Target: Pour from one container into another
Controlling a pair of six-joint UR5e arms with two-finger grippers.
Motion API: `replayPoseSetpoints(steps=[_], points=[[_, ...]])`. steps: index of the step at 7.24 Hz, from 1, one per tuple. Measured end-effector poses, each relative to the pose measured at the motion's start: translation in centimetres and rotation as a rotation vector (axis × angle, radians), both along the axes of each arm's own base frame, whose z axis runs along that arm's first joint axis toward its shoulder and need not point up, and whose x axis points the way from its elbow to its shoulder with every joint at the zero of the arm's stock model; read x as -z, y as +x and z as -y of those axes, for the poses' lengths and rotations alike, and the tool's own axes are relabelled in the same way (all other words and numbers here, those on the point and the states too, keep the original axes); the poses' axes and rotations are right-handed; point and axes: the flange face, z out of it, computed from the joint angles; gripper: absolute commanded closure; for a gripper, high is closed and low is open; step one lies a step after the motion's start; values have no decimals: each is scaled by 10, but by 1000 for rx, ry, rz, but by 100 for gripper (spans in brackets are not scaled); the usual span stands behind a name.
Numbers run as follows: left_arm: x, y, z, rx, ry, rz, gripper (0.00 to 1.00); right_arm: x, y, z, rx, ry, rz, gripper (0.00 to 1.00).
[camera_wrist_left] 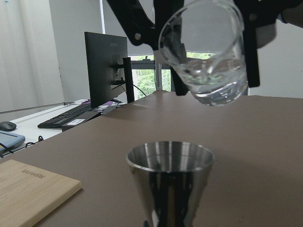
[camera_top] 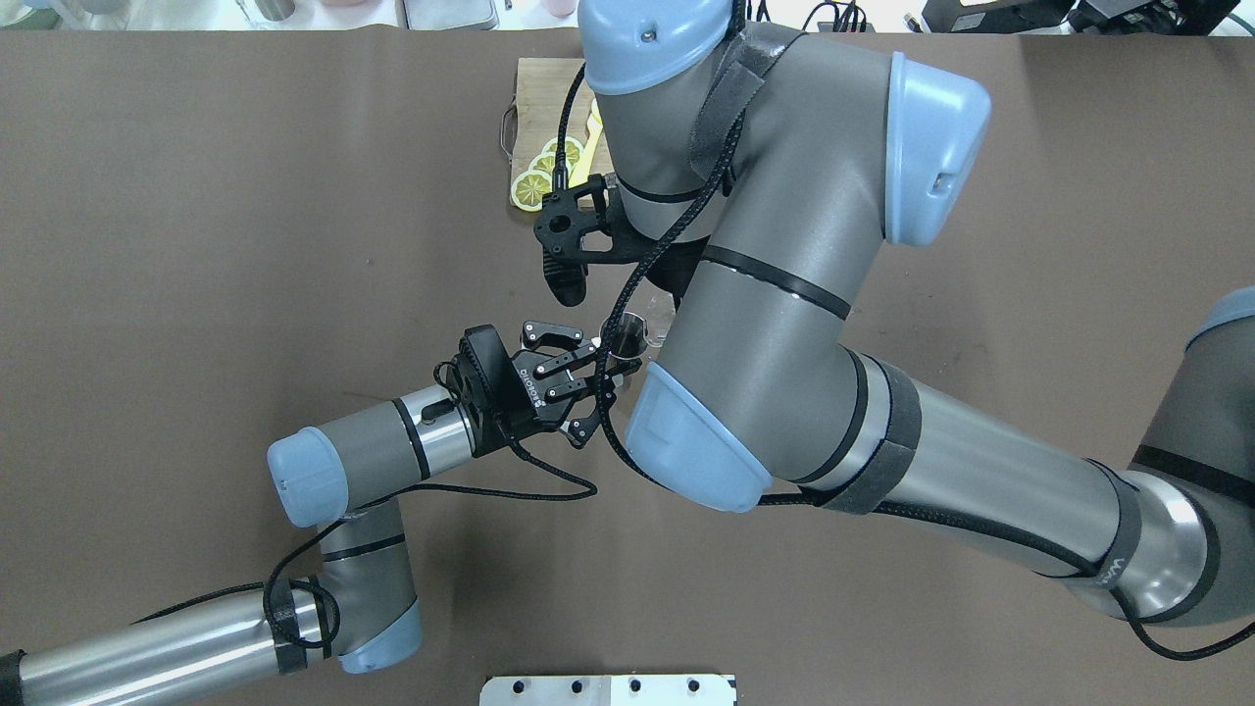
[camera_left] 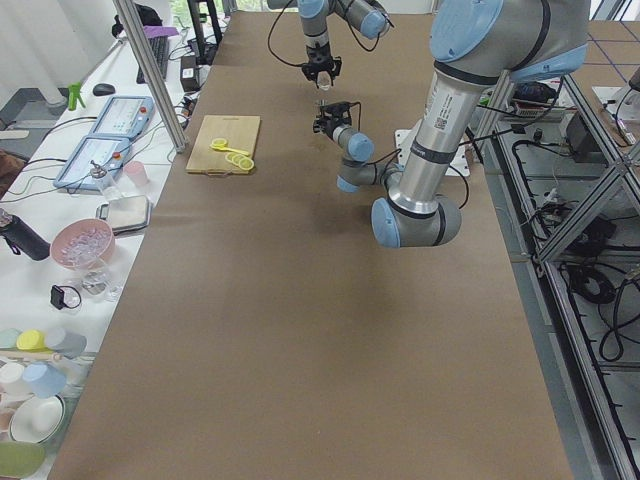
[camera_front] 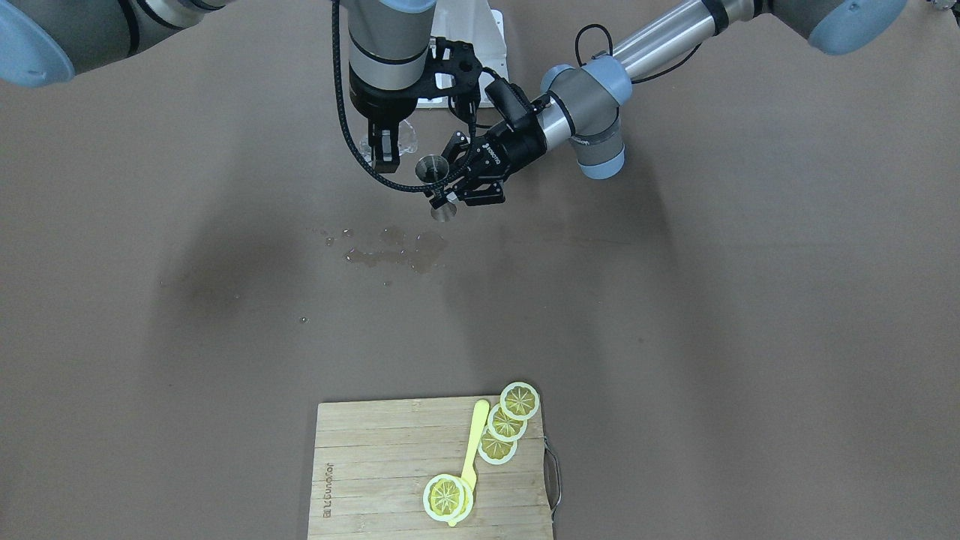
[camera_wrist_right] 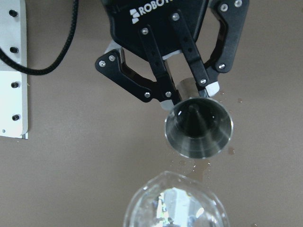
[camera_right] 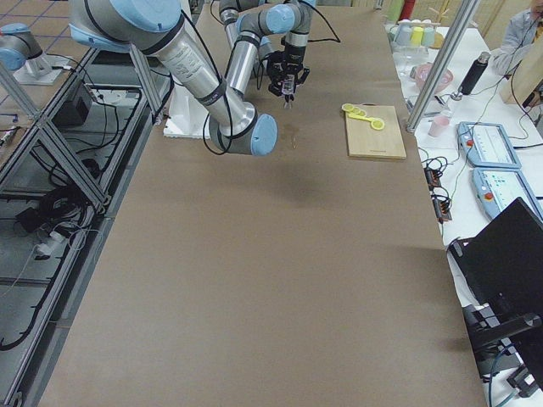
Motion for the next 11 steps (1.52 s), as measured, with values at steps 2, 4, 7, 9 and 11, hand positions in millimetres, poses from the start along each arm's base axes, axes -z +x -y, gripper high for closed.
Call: replayPoseSetpoints(steps=[2, 4, 7, 9, 11], points=[[0, 0, 0, 1, 0, 0, 100, -2, -3, 0, 3, -1, -21, 100], [0, 0, 0, 0, 0, 0, 100, 0, -9, 0, 6, -5, -51, 100], [0, 0, 0, 1, -1, -1, 100, 5, -15, 3, 13, -19, -101, 100], [0, 0, 0, 1, 0, 0, 100, 5, -17, 4, 15, -30, -128, 100], [0, 0, 0, 0, 0, 0, 100, 8, -23, 11, 12, -41, -147, 100]])
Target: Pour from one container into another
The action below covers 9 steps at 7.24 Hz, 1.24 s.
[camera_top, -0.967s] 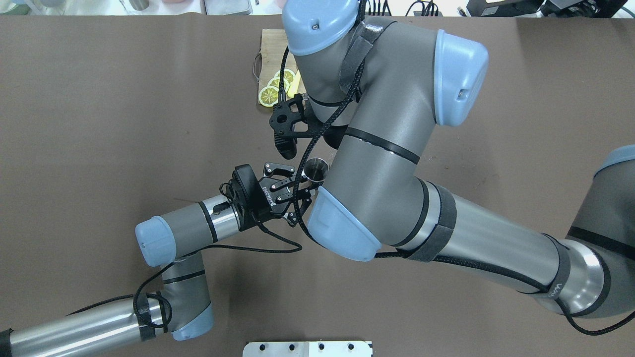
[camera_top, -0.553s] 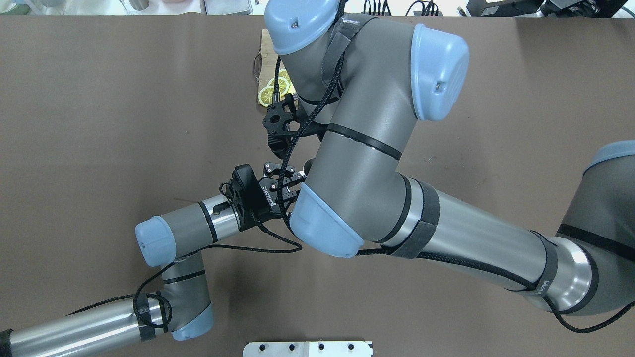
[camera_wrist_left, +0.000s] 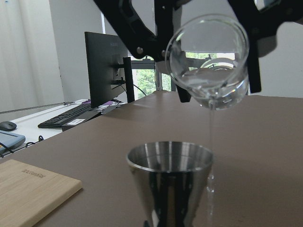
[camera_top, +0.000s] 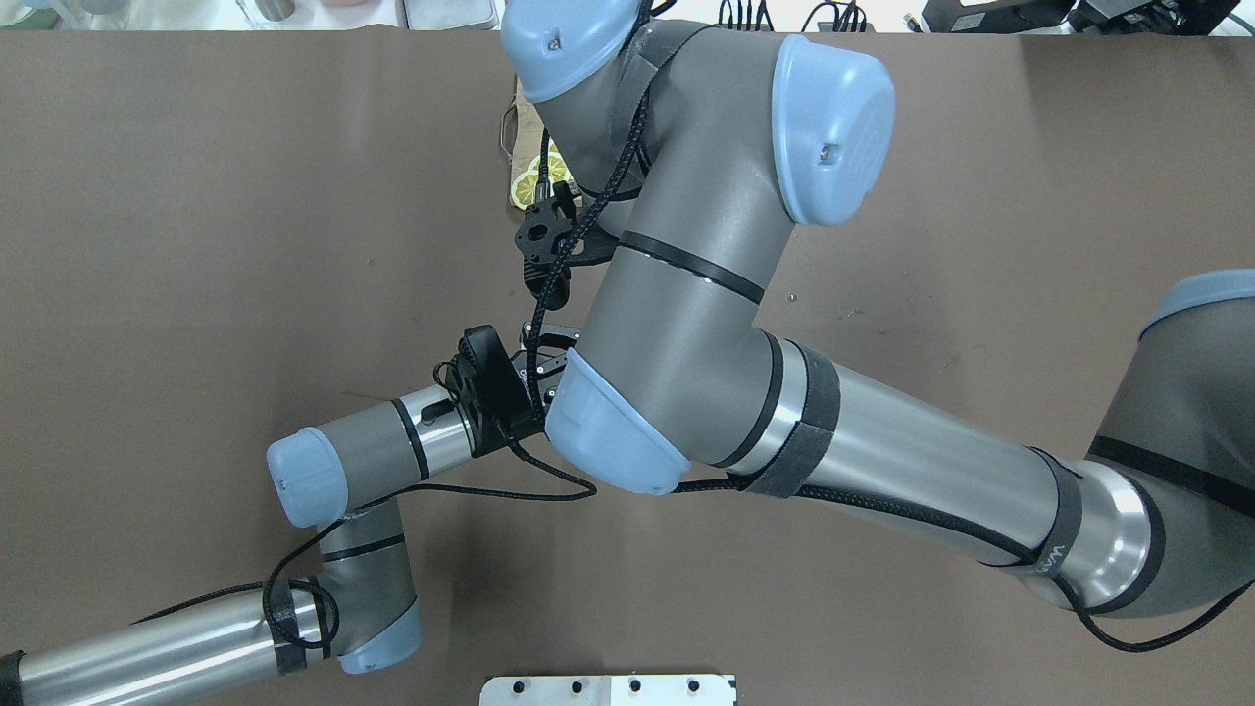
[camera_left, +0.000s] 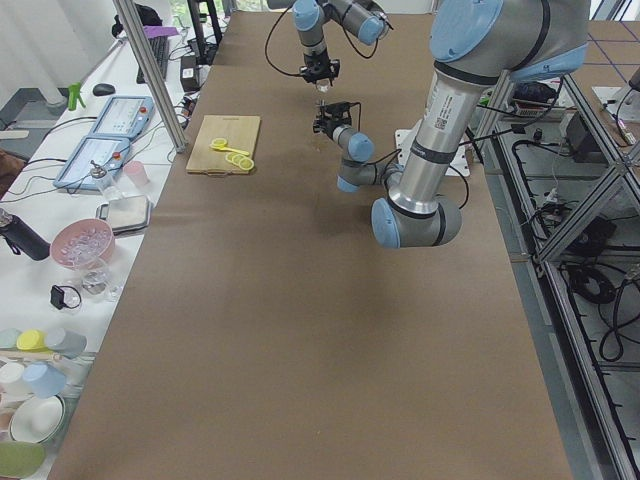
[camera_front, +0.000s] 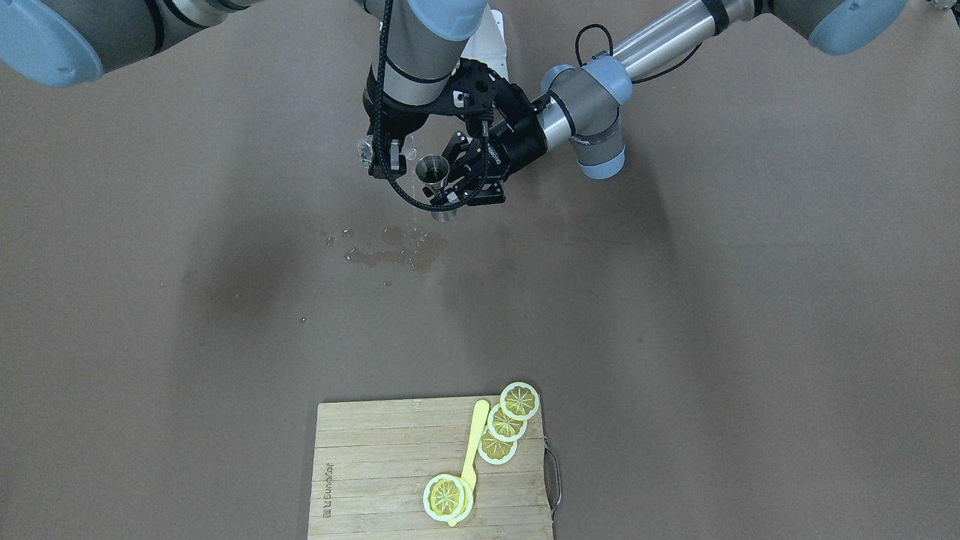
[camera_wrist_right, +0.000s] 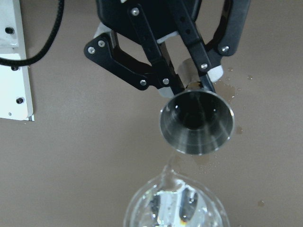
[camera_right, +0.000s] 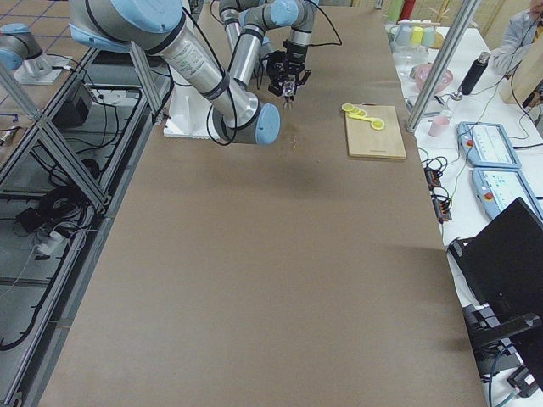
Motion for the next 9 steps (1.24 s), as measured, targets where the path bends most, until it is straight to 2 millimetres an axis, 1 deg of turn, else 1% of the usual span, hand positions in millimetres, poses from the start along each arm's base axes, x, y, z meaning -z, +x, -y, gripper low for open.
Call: replayPoseSetpoints(steps=[5, 9], points=[[1, 0, 0, 1, -1, 0, 100, 3, -16, 19, -25, -22, -40, 100], [0, 0, 0, 0, -1, -1, 100, 16, -21, 26, -40, -11, -50, 100]])
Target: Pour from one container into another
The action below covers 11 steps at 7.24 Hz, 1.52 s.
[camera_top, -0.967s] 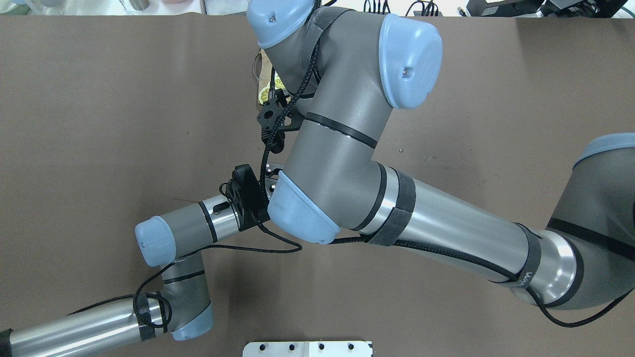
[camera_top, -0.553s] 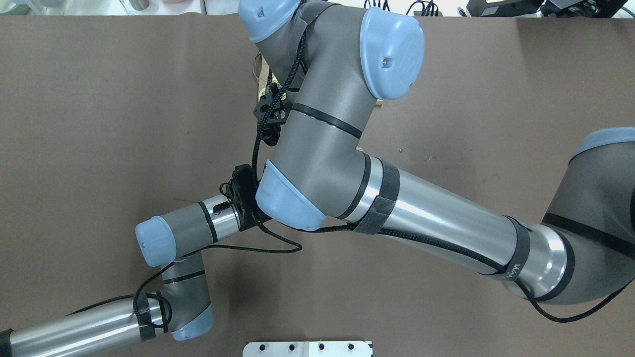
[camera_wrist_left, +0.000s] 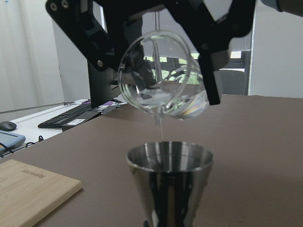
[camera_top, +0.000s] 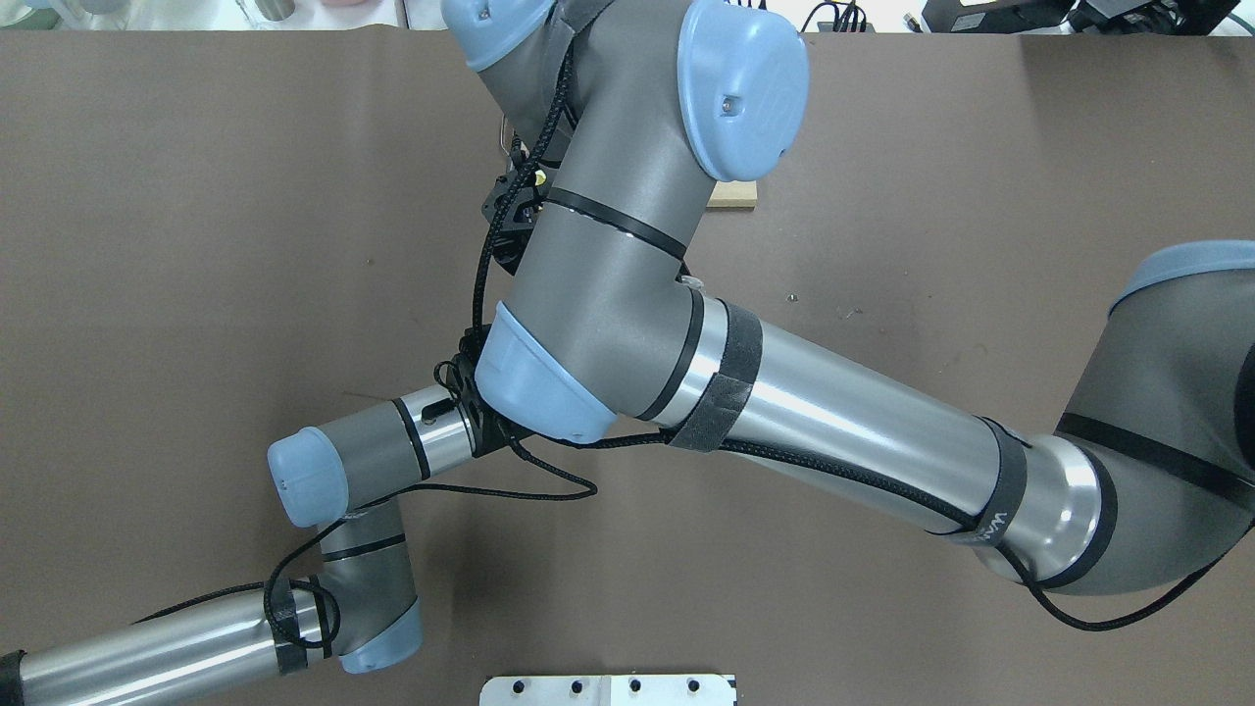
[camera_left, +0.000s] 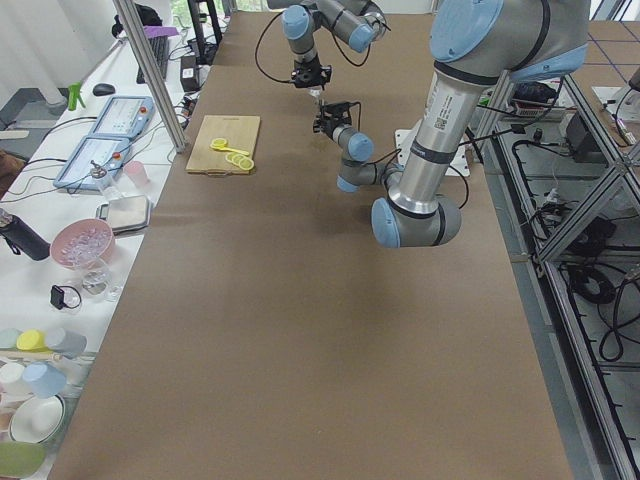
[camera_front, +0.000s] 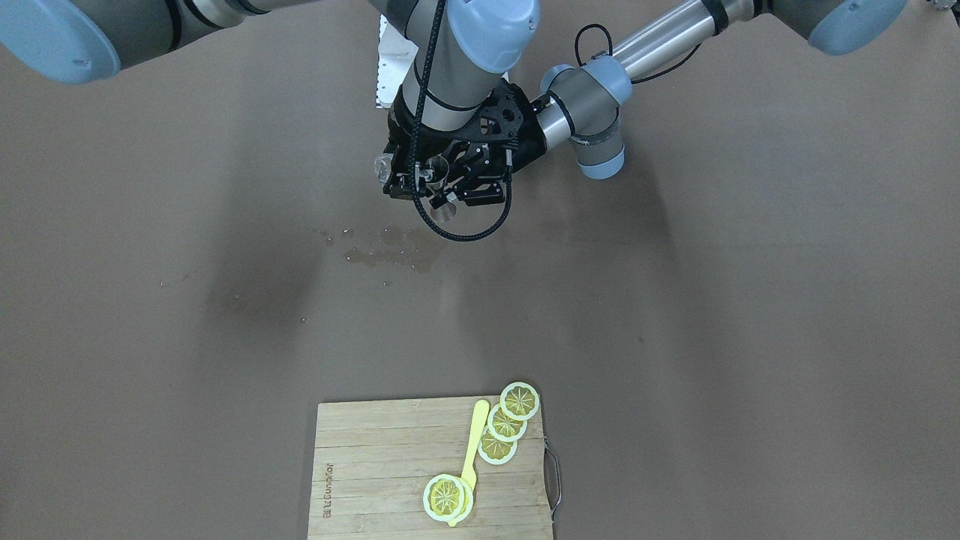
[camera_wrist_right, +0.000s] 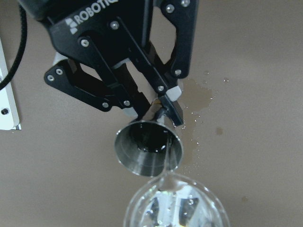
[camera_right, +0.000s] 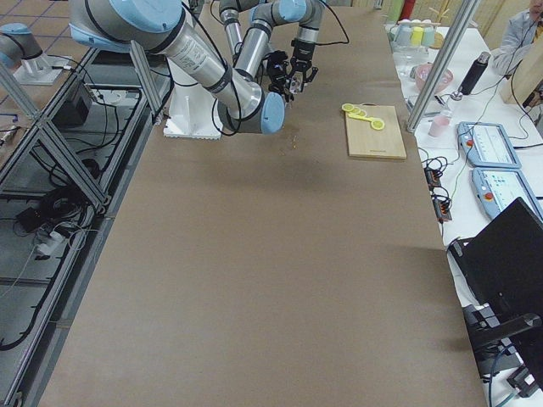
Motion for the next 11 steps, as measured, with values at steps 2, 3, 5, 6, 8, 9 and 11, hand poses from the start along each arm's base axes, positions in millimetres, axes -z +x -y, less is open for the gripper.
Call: replayPoseSetpoints(steps=[2, 3, 5, 6, 8, 9, 11], points=[[0, 0, 0, -1, 1, 0, 100, 2, 0, 0, 0, 5, 1, 100], [0, 0, 0, -1, 1, 0, 100, 3, 1, 0, 0, 7, 3, 100], [0, 0, 0, -1, 1, 0, 100, 4, 2, -1, -1, 11, 5, 100], [0, 0, 0, -1, 1, 1, 100, 5, 3, -1, -1, 13, 9, 100], [0, 0, 0, -1, 1, 1, 100, 14, 11, -7, 0, 28, 37, 100], [0, 0, 0, -1, 1, 1, 100, 20, 16, -11, 1, 36, 57, 100], [-1, -1, 0, 1, 1, 2, 100, 28, 31, -22, 3, 56, 98, 100]])
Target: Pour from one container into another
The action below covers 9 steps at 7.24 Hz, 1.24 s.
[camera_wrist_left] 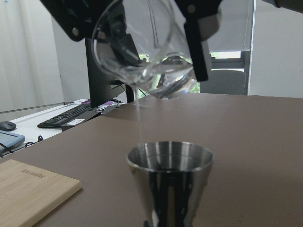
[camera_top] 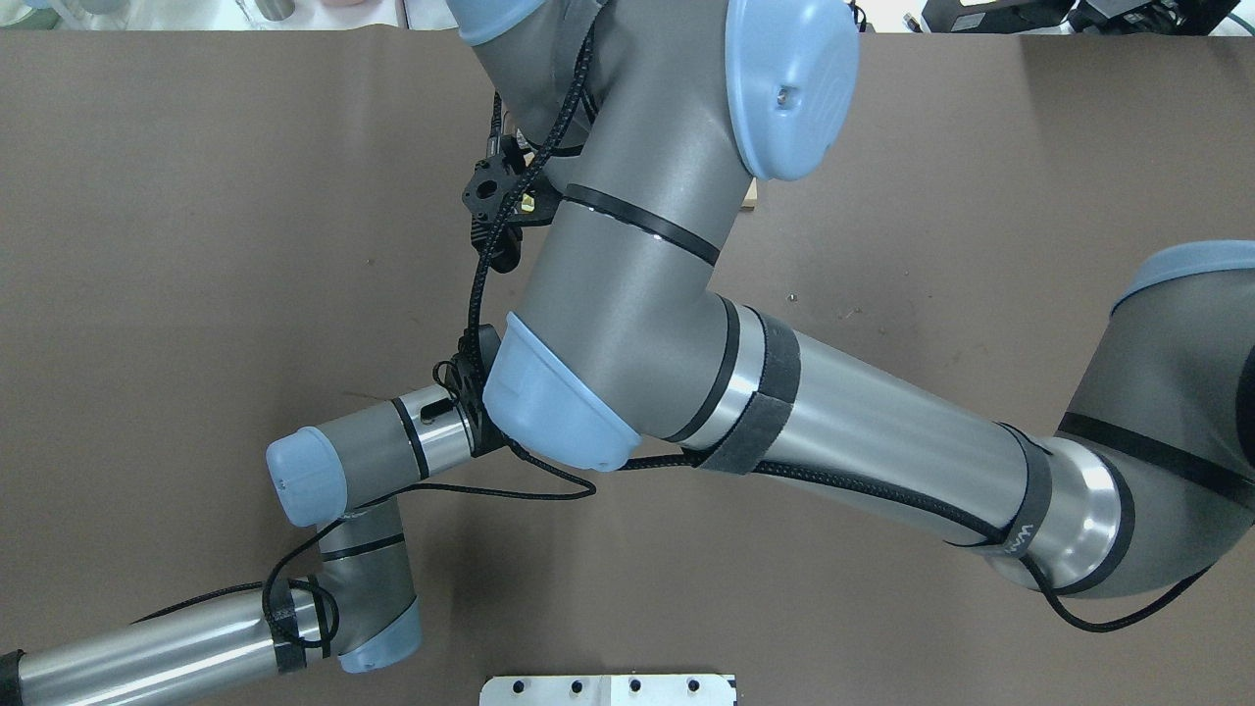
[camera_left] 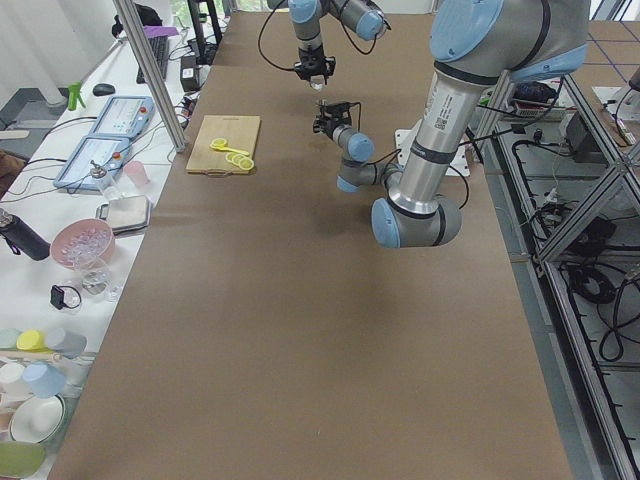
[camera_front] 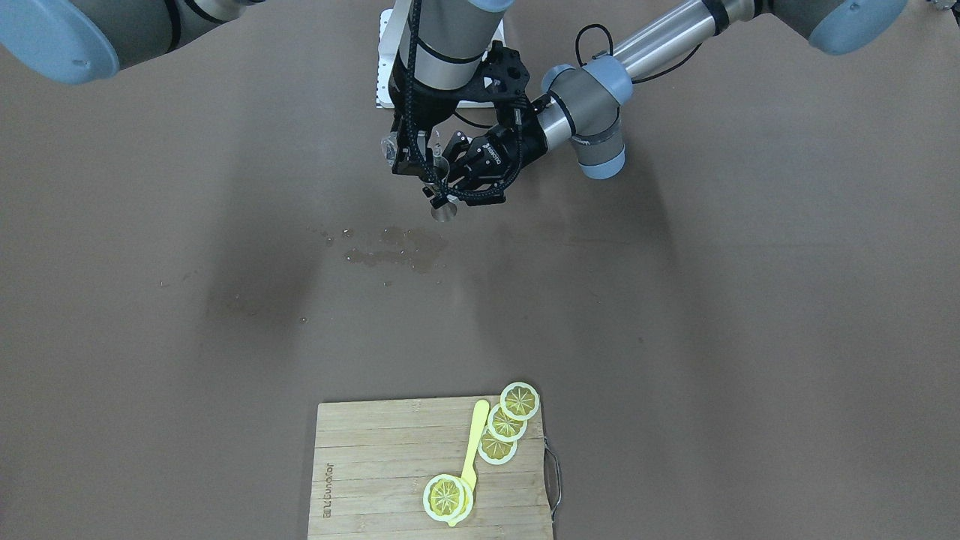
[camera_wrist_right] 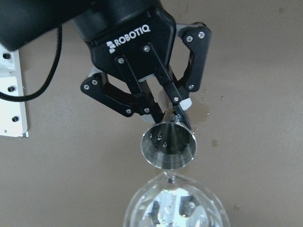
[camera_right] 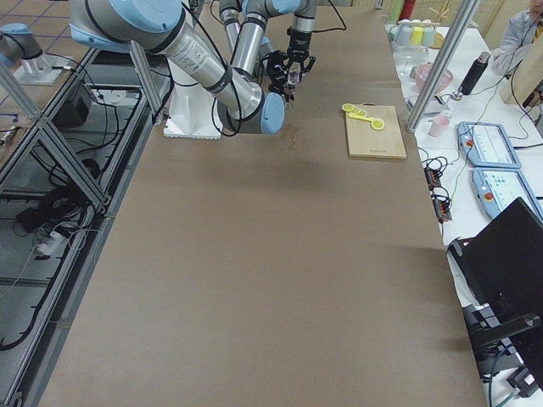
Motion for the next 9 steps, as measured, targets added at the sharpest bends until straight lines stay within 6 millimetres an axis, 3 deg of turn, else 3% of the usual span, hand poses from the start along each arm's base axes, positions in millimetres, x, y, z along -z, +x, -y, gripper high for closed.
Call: replayPoseSetpoints(steps=[1, 3, 5, 7, 9], points=[[0, 0, 0, 0, 0, 0, 100, 1, 13, -8, 0, 15, 25, 100], [-1, -1, 2, 5, -1, 1, 100, 1, 56, -17, -18, 38, 91, 100], [-3, -9, 14, 32, -5, 4, 100, -6, 100, -9, -42, 33, 166, 100], [-14, -27, 41, 84, -15, 20, 100, -37, 142, 2, -54, 42, 257, 100], [-19, -37, 55, 116, -22, 29, 100, -80, 174, 22, -79, 38, 361, 100]])
